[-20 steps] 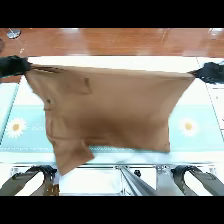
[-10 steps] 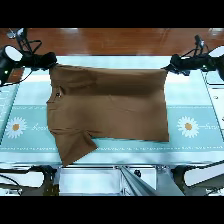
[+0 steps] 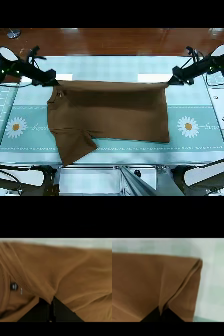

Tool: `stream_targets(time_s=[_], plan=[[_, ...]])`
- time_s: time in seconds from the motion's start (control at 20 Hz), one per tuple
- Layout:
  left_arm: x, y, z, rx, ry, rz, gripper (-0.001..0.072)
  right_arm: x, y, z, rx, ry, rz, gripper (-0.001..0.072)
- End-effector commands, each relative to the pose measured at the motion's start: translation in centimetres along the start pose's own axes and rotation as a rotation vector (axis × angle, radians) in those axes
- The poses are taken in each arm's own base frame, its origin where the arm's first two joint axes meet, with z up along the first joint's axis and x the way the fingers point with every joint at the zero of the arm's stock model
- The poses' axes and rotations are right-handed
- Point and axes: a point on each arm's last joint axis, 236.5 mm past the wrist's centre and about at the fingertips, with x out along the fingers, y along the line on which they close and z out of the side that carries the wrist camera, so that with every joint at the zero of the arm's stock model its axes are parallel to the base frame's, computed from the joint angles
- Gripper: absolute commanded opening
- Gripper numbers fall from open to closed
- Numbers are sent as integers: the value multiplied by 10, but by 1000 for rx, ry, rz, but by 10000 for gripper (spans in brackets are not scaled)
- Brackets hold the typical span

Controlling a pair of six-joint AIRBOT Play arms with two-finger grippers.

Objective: Fold the shirts.

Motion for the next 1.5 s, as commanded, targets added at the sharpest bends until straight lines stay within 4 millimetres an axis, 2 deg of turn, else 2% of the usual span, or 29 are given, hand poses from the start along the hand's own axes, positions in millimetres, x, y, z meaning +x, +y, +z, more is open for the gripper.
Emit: stream_targets(time_s=[0.0, 0.15, 0.2, 0.25, 0.3, 0.4, 0.5, 0.6, 0.7, 0.75, 0.8, 0.9, 1.05, 1.2, 1.35, 1.45], plan=[[18, 8, -54, 12, 203, -23, 23, 20, -23, -52, 21, 191, -66, 21], [29, 26, -78, -5, 300, 20, 23, 41, -36, -71, 69, 231, -77, 22], [30, 27, -82, -26, 318, 19, 69, 44, -37, -71, 93, 225, -85, 162], [28, 25, -86, -46, 338, 17, 390, 42, -34, -71, 117, 223, -80, 516], [24, 25, -91, -49, 358, 21, 694, 37, -31, -71, 110, 217, -77, 618], [10, 35, -98, -79, 374, 86, 702, 13, -32, -73, 92, 187, -110, 618], [-9, 35, -102, -82, 317, 102, 702, -18, -42, -79, 83, 127, -173, 618], [-23, 44, -121, -117, 261, 115, 702, -38, -53, -92, 117, 11, -193, 617], [-34, 64, -152, -184, 213, 126, 701, -40, -58, -123, 158, -68, -165, 617], [-37, 72, -167, -236, 174, 124, 702, -37, -47, -140, 161, -96, -108, 617], [-38, 76, -182, -308, 125, 95, 702, -35, -27, -151, 138, -154, -21, 616], [-29, 64, -202, -442, 26, -50, 701, -31, -1, -162, 158, -285, 78, 617], [-1, 45, -229, -570, 11, -198, 702, -20, 13, -183, 177, -313, 136, 617], [22, 42, -236, -554, -15, -209, 701, -18, 16, -188, 178, -295, 147, 616], [30, 12, -231, -481, -48, -321, 701, -18, 17, -189, 179, -290, 152, 616], [35, 0, -242, -413, 6, -324, 701, -25, 1, -181, 202, -330, 102, 616]])
